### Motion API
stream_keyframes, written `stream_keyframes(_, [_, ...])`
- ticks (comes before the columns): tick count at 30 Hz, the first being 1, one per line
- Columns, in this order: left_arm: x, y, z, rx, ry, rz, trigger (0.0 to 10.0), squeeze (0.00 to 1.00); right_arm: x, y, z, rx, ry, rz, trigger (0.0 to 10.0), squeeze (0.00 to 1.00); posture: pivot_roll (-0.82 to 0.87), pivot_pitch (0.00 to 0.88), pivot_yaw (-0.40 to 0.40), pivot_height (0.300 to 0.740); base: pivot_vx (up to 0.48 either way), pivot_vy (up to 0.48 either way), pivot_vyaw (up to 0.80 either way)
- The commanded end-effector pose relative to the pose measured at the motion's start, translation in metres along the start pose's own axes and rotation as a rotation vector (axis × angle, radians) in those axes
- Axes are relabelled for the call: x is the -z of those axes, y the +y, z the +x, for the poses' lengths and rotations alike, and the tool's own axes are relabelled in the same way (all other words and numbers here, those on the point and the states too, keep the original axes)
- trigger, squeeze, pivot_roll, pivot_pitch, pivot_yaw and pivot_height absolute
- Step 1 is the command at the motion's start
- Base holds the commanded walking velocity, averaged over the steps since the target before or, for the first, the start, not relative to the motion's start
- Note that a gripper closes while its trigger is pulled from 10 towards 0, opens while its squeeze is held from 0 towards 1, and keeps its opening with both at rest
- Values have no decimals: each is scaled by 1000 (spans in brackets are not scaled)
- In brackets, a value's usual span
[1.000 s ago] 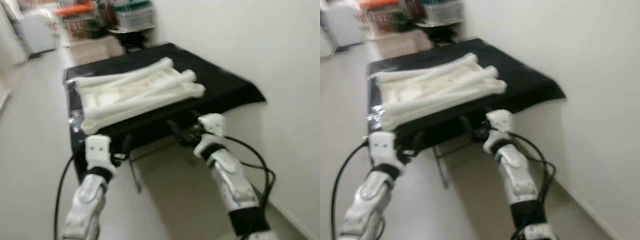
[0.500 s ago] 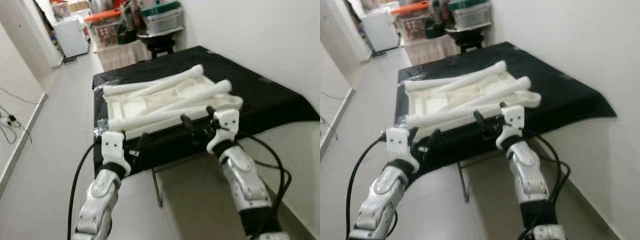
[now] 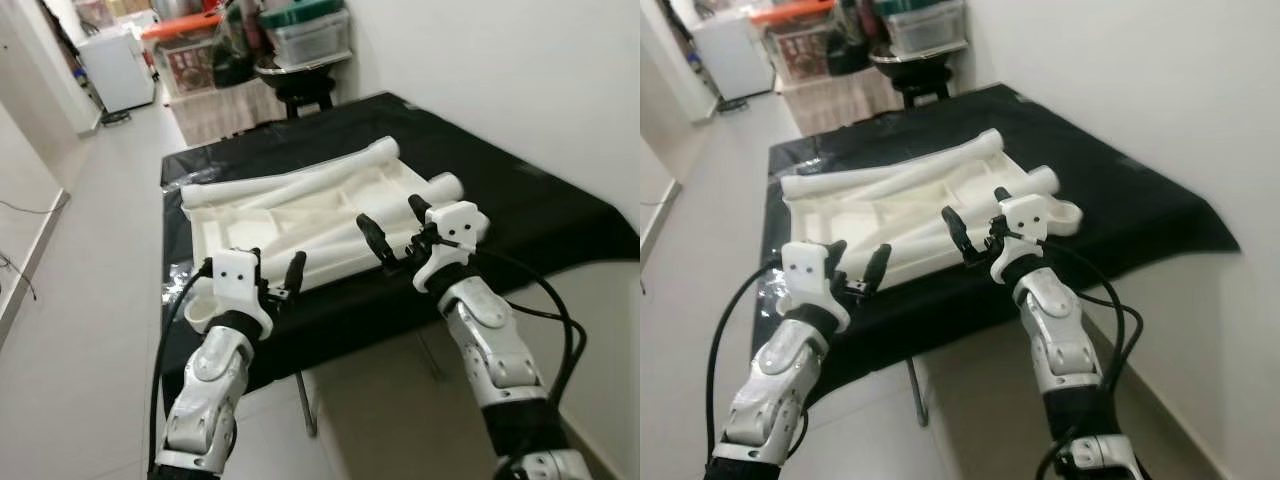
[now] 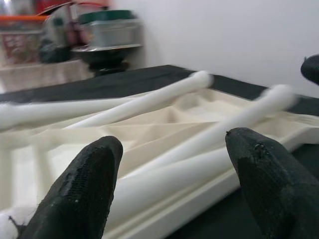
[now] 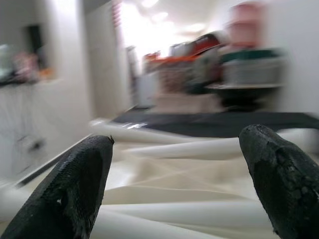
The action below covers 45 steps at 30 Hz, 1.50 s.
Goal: Building children table
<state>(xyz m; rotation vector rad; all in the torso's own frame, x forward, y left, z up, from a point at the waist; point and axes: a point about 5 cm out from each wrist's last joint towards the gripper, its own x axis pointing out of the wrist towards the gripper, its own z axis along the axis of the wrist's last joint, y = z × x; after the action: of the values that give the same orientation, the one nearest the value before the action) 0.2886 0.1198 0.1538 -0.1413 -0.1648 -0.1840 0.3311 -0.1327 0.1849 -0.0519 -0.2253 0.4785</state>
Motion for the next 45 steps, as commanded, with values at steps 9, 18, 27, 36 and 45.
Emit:
stream_keyframes(9, [-1,2,1,-28,-7,3,10000,0,-9,10,12,-82,-14,10,10000,0,-123,0,59,740,282,0,783])
stream_keyframes(18, [2,10,-4,-67,26,97,10000,0,-14,14,27,-126,0,-55,10000,0,-99,0,57,740,0,0,0])
stream_keyframes(27, [13,17,-20,-18,100,99,10000,0,-4,21,25,-181,52,-100,10000,0,-88,0,59,740,0,-150,0])
stream_keyframes(36, [12,11,-15,-48,86,28,10000,0,2,18,22,-161,88,-160,10000,0,-104,0,69,740,0,-447,0])
stream_keyframes(45, [10,8,-9,-28,84,7,10000,0,7,22,26,-136,132,-213,10000,0,-107,0,76,740,0,-446,0])
